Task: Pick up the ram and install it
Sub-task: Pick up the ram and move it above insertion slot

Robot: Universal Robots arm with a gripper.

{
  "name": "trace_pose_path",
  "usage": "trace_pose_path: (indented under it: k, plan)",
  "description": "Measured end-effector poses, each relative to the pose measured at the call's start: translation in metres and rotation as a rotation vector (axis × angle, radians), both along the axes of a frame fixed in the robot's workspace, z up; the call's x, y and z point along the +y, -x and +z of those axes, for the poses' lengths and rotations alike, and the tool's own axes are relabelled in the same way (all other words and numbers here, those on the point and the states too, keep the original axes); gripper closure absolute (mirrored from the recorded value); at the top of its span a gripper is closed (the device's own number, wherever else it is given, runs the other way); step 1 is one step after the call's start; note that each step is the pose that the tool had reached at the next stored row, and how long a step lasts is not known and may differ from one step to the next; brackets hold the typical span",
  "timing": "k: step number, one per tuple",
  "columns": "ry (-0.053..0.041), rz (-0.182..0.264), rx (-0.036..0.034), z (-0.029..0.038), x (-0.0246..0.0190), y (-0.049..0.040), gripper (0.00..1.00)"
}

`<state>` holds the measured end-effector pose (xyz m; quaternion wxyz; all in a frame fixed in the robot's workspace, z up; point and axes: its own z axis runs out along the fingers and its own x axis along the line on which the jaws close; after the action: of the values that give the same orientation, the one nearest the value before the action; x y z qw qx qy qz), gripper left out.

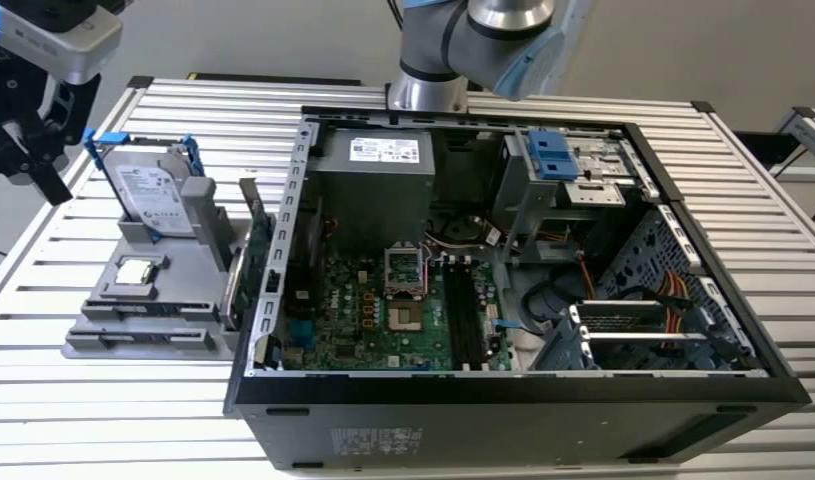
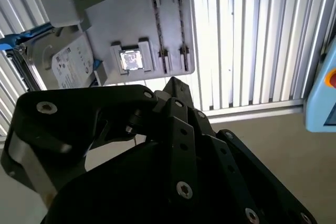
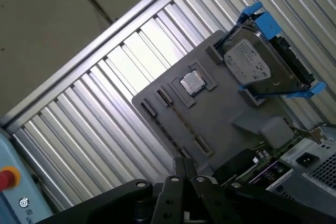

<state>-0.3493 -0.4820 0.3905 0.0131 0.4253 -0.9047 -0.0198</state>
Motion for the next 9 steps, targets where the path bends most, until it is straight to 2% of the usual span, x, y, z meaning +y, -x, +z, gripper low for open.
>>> trace_pose_path:
  k: [9]
  plan:
    - [0.0001, 0.085, -0.0028, 0.0000, 0.0000, 0.0000, 1.00]
